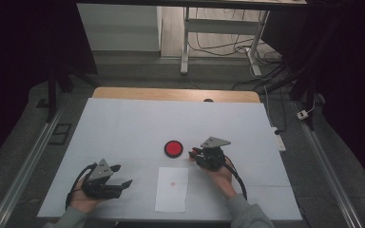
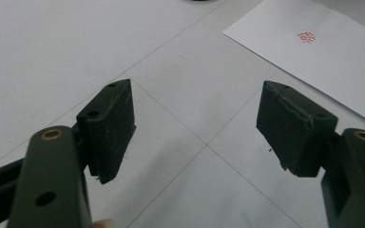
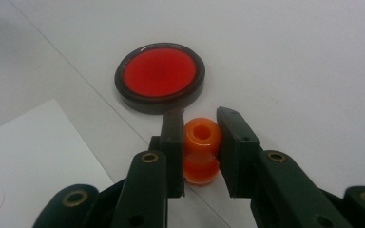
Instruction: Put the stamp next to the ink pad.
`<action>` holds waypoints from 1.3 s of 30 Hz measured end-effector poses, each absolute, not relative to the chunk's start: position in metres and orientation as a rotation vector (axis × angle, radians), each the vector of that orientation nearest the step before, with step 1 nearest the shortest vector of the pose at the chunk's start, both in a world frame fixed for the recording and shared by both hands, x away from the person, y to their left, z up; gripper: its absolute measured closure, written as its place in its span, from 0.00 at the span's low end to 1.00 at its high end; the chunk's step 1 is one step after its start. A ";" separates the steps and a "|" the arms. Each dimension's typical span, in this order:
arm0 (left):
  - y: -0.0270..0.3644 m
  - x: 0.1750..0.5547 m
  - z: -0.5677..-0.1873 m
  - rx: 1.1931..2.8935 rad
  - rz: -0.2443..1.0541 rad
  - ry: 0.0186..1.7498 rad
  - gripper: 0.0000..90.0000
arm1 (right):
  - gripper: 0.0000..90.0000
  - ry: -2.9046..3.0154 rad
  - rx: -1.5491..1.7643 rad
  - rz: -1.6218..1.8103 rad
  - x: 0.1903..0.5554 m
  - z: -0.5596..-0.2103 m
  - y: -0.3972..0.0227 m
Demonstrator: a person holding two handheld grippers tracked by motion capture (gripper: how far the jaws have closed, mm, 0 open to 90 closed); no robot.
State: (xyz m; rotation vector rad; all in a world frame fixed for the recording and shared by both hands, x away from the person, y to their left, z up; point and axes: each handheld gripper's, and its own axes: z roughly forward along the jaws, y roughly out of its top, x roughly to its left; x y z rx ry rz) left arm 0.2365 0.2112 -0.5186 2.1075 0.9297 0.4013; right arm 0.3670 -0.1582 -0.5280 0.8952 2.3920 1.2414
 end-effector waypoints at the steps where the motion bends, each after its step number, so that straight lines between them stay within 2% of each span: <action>1: 0.211 0.237 -0.519 2.107 0.403 0.930 0.32 | 0.80 2.392 0.895 1.236 0.367 -0.528 -0.158; 6: 0.211 0.236 -0.519 2.108 0.403 0.929 0.32 | 0.79 2.390 0.886 1.239 0.366 -0.528 -0.158; 10: 0.211 0.236 -0.519 2.108 0.402 0.930 0.32 | 0.60 2.376 0.876 1.248 0.365 -0.526 -0.157; 13: 0.211 0.236 -0.518 2.105 0.405 0.931 0.32 | 0.56 2.354 0.878 1.284 0.364 -0.521 -0.161; 25: 0.211 0.238 -0.518 2.101 0.406 0.931 0.32 | 0.54 2.304 0.827 1.352 0.337 -0.499 -0.202; 39: 0.211 0.238 -0.518 2.095 0.408 0.930 0.32 | 0.55 2.290 0.833 1.292 0.301 -0.503 -0.270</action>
